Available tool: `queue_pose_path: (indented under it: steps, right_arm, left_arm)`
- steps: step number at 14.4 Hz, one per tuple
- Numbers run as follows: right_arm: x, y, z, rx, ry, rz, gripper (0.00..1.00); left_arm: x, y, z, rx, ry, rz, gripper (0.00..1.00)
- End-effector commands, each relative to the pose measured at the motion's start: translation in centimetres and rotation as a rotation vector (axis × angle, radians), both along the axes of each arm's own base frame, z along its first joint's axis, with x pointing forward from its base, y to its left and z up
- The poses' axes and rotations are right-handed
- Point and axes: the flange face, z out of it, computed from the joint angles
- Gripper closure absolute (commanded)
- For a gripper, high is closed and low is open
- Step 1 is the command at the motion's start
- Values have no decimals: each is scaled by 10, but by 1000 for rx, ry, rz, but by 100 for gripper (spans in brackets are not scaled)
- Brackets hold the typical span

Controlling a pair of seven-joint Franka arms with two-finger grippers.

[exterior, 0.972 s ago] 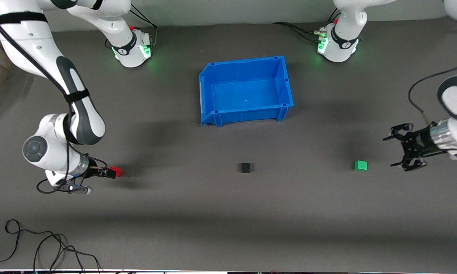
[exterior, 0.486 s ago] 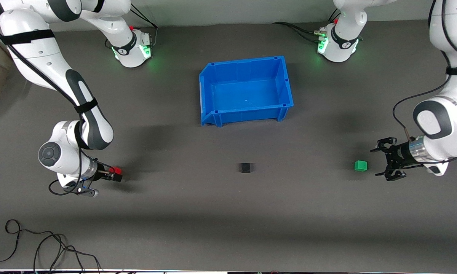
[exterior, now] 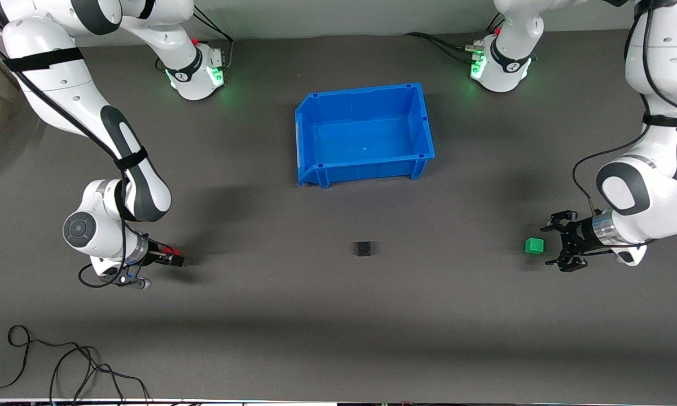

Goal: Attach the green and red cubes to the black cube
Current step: 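Reach the right gripper to the red cube while the left gripper reaches the green cube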

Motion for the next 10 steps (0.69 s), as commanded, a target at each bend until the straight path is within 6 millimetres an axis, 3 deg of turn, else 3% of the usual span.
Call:
queue_pose_path:
  steps: [1,4,5,7,10]
  right_arm:
    - [-1,1,0,9,-9,-23,20]
    - [0,0,1,9,-11,-27,28]
    - [0,0,0,9,-9,-27,31]
    - [0,-1,0,9,-9,-28,35]
    - [-1,-1,-2,9,-6,-28,39]
  left_arm:
    - [0,-1,-11,2,-19,-7,0]
    - [-1,-2,-20,3,-14,-9,1]
    - [-1,-3,-21,3,-14,-9,12]
    - [-1,-3,-22,3,-13,-11,46]
    - [-1,-3,-23,3,-11,-11,69]
